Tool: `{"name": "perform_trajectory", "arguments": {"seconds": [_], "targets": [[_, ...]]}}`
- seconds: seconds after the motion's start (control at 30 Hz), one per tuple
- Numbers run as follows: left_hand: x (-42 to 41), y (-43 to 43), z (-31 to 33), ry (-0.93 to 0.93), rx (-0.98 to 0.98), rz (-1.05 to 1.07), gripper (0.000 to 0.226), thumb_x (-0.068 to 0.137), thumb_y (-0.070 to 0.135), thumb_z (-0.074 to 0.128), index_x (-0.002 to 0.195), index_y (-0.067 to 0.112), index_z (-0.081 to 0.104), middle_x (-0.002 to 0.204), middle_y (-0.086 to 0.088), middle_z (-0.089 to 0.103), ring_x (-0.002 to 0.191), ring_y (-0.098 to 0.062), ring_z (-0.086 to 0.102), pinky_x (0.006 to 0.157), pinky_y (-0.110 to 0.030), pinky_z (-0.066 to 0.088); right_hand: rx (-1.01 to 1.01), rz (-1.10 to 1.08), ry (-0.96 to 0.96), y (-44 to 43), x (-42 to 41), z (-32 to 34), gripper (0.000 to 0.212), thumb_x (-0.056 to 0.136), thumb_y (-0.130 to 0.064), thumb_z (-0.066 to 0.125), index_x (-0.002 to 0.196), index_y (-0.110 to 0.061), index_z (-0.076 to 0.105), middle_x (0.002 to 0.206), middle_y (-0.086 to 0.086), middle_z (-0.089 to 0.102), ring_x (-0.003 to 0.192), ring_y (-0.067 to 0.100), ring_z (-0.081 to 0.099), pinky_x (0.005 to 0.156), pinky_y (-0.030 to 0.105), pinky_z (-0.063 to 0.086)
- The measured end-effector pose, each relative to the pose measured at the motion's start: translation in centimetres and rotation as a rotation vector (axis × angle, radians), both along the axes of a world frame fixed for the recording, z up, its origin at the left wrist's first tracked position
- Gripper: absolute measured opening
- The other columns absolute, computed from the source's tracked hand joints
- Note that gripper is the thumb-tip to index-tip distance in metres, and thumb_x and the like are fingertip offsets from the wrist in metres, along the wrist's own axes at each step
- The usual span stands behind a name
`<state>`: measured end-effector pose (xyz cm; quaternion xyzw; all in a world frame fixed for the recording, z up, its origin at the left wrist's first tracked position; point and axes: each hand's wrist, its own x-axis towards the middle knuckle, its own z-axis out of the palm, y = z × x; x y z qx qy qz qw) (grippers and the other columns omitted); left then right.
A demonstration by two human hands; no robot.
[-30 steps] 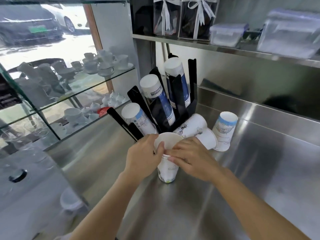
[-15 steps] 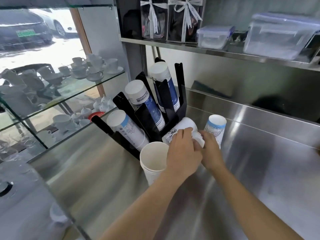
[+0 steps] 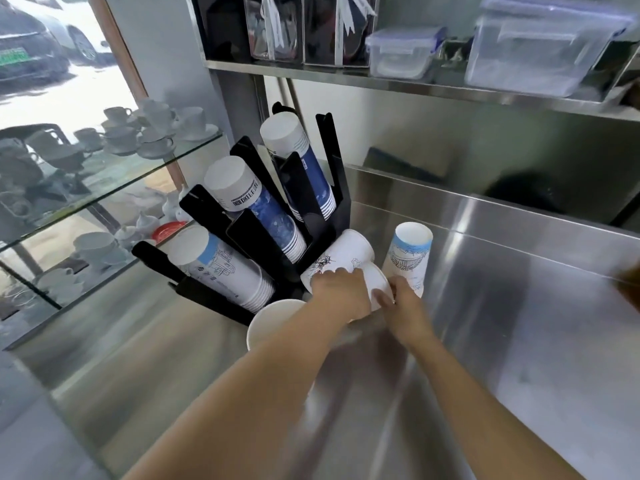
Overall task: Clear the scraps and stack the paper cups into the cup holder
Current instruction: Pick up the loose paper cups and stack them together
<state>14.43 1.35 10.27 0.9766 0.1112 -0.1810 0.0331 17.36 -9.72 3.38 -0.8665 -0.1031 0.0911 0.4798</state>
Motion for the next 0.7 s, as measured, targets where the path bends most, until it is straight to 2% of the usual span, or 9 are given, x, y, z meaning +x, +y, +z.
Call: {"name": "perform_trajectory", "arguments": {"seconds": [0.1,0.23,0.33,0.4,0.47,0.57,0.63,0.7], "targets": [[1.0,1.3,0.1,0.104,0.021,-0.034,0.064,0.084,0.024,0.05,0.141,0.016,0.021,0.136,-0.008,0.049,0.123,-0.03,0.046,0.092,-0.04,0.04,0.085,-0.022,0.047,0.0,0.1,0.1,0.007,0.093,-0.017,0.05,0.091,-0.011,0.048,0.087,0.005,0.056,0.084,0.023,0.051,0.074,0.033,0.04],[1.4,2.6,0.1,0.087,-0.043,-0.056,0.055,0.083,0.027,0.053,0.132,0.012,0.033,0.132,-0.01,0.052,0.118,-0.03,0.05,0.088,-0.037,0.042,0.205,-0.062,0.049,0.1,0.2,0.5,0.02,0.091,-0.018,0.053,0.073,-0.019,0.044,0.074,0.005,0.051,0.074,0.021,0.047,0.076,0.048,0.047],[1.3,3.2,0.6,0.075,-0.169,-0.074,0.061,0.083,0.035,0.058,0.132,0.01,0.033,0.133,-0.011,0.05,0.116,-0.03,0.05,0.087,-0.034,0.041,0.288,-0.053,-0.027,-0.1,0.1,1.5,0.027,0.091,-0.014,0.054,0.068,-0.022,0.042,0.066,-0.002,0.045,0.066,0.015,0.041,0.067,0.038,0.039],[1.3,3.8,1.4,0.026,-0.283,-0.065,0.062,0.08,0.039,0.063,0.129,0.012,0.036,0.127,-0.011,0.053,0.107,-0.028,0.052,0.084,-0.033,0.041,0.32,-0.044,-0.089,-0.3,0.1,2.5,0.027,0.091,-0.014,0.054,0.068,-0.021,0.042,0.065,-0.004,0.045,0.064,0.012,0.04,0.066,0.031,0.036],[1.1,4.5,2.6,-0.068,-0.397,-0.056,0.062,0.077,0.039,0.068,0.126,0.016,0.039,0.123,-0.01,0.056,0.1,-0.025,0.054,0.084,-0.034,0.044,0.382,-0.067,-0.142,-0.5,0.0,3.7,0.025,0.09,-0.014,0.055,0.069,-0.021,0.043,0.067,-0.003,0.046,0.066,0.014,0.042,0.066,0.032,0.037],[0.2,5.0,4.9,-0.211,-0.493,-0.071,0.077,0.076,0.037,0.071,0.137,0.019,0.028,0.13,-0.007,0.053,0.108,-0.023,0.052,0.089,-0.033,0.043,0.486,-0.076,-0.233,-0.5,-0.2,6.2,0.022,0.089,-0.014,0.056,0.073,-0.026,0.047,0.072,-0.004,0.049,0.069,0.013,0.045,0.069,0.032,0.04],[-1.0,5.2,6.7,-0.3,-0.533,-0.091,0.09,0.076,0.039,0.071,0.143,0.024,0.013,0.134,-0.006,0.049,0.111,-0.022,0.052,0.095,-0.035,0.042,0.547,-0.04,-0.315,-0.2,-0.7,8.5,0.021,0.088,-0.015,0.058,0.081,-0.034,0.051,0.077,-0.006,0.051,0.071,0.005,0.049,0.069,0.021,0.042],[-2.6,5.5,8.7,-0.389,-0.549,-0.098,0.101,0.074,0.039,0.073,0.144,0.033,0.001,0.128,-0.008,0.054,0.104,-0.023,0.056,0.093,-0.037,0.043,0.611,0.016,-0.391,0.3,-1.6,10.9,0.027,0.087,-0.014,0.057,0.092,-0.04,0.052,0.077,-0.006,0.051,0.067,-0.003,0.048,0.064,0.01,0.041]]}}
